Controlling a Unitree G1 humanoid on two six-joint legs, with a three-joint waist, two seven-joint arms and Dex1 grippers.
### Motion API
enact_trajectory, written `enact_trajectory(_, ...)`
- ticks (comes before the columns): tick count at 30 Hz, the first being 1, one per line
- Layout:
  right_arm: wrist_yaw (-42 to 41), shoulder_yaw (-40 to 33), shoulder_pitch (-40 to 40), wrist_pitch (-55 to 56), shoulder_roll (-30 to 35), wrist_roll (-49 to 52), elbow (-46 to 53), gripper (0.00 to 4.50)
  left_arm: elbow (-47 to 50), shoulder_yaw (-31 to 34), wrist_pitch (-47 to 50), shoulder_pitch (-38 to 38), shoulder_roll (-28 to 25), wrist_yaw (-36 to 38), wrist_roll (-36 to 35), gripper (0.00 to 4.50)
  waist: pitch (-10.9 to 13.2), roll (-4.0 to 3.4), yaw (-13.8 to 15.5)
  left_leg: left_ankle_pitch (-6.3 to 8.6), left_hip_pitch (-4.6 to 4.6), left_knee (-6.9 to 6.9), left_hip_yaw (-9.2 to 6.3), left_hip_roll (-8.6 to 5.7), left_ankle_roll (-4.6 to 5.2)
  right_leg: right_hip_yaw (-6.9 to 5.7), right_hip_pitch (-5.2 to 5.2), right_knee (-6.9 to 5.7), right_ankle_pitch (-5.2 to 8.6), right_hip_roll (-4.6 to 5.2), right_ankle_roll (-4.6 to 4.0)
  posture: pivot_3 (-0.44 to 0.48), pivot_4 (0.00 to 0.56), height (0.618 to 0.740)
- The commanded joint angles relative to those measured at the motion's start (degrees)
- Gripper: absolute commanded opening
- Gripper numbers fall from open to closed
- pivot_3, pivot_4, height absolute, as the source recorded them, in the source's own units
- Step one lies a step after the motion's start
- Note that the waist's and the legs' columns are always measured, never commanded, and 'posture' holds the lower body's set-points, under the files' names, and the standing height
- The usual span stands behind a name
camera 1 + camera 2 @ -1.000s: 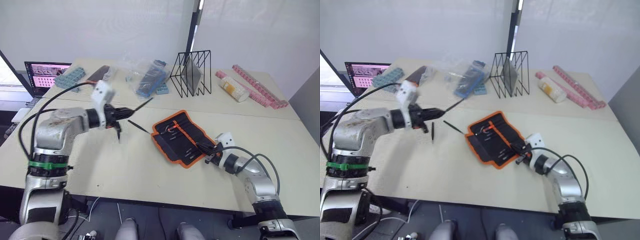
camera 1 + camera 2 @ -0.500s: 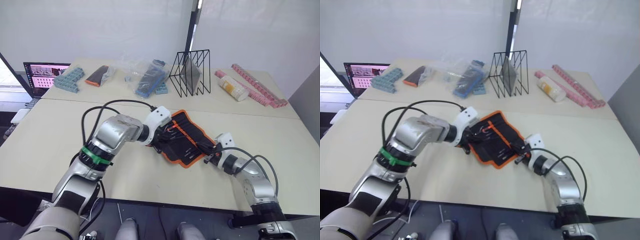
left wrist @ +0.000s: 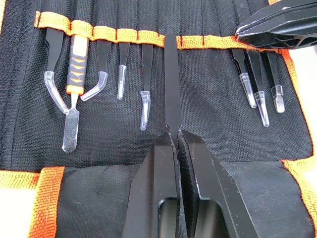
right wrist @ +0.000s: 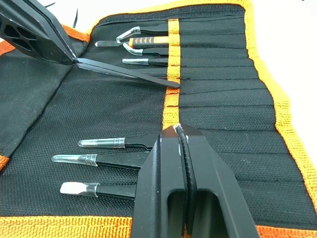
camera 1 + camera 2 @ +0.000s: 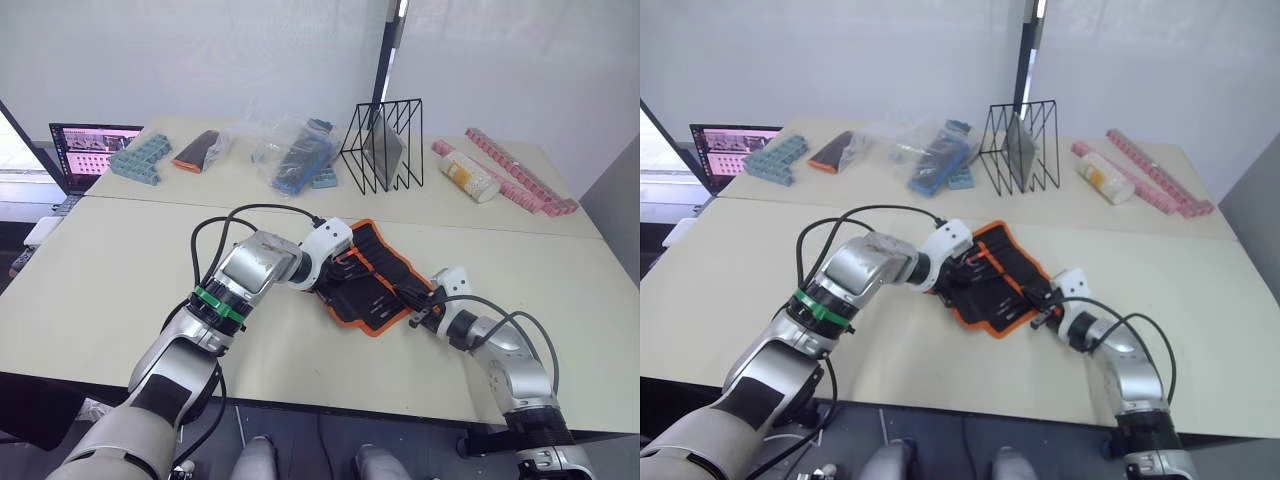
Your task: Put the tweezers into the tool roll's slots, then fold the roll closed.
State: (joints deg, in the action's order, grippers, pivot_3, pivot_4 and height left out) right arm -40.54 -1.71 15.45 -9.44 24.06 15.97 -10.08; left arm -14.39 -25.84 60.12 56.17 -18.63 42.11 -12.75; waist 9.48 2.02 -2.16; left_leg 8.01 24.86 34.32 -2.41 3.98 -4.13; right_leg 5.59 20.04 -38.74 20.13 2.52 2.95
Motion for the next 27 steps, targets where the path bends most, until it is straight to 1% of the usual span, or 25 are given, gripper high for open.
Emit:
enact_trajectory(1,0.97,-0.19,-1.0,-1.77,0.32,-1.0,-1.61,0.0,1.24,-0.8,-0.87,1.11,-0.68,0.86,1.89,0.04,0.0,0.0,0.0,0.0,0.0,0.0,0.0,0.0,0.0,0.0,0.0,0.0,0.0,0.0,0.0,0.0,0.15,0.734)
enact_trajectory(6,0.85,-0.11,-0.91,-1.91,0.2,-0.82,-1.57,0.0,5.33,-2.28,1.61,0.64,-2.54,2.39,2.31,0.04,0.01,-0.01,-0.02,0.0,0.01,0.0,-0.01,0.0,0.0,0.0,0.0,0.0,0.0,0.0,0.0,0.0,0.15,0.734)
enact_trajectory(9,0.71,-0.04,-0.95,-2.04,0.33,-0.87,-1.5,0.0,6.29,-2.46,2.26,0.51,-2.85,2.09,2.61,0.04,0.01,-0.01,-0.02,0.0,0.01,0.0,-0.01,0.0,0.0,0.0,0.0,0.0,0.0,0.0,0.0,0.0,0.15,0.734)
enact_trajectory(18,0.67,0.03,-0.98,-2.01,0.39,-1.02,-1.53,0.0,4.87,-2.1,2.0,0.59,-0.95,1.72,3.09,0.04,0.01,-0.01,-0.02,0.0,0.02,0.0,-0.03,0.0,0.0,-0.01,0.0,0.0,0.0,0.0,0.01,0.0,0.15,0.734)
enact_trajectory(23,0.76,-0.03,-1.14,-2.04,0.43,-1.05,-1.51,0.0,0.35,-0.8,-0.49,1.89,1.1,0.46,4.39,0.04,0.01,-0.01,-0.01,0.0,0.02,0.01,-0.03,-0.01,0.0,-0.01,0.0,0.0,0.0,0.0,0.01,0.0,0.15,0.734)
enact_trajectory(27,0.45,0.42,-0.86,-2.17,0.53,-1.39,-1.97,0.0,-7.15,0.14,-7.17,3.96,4.24,0.5,5.26,0.04,0.01,-0.01,0.02,0.0,0.03,0.02,-0.03,-0.02,0.0,-0.01,0.0,0.01,0.0,0.0,0.01,0.0,0.15,0.734)
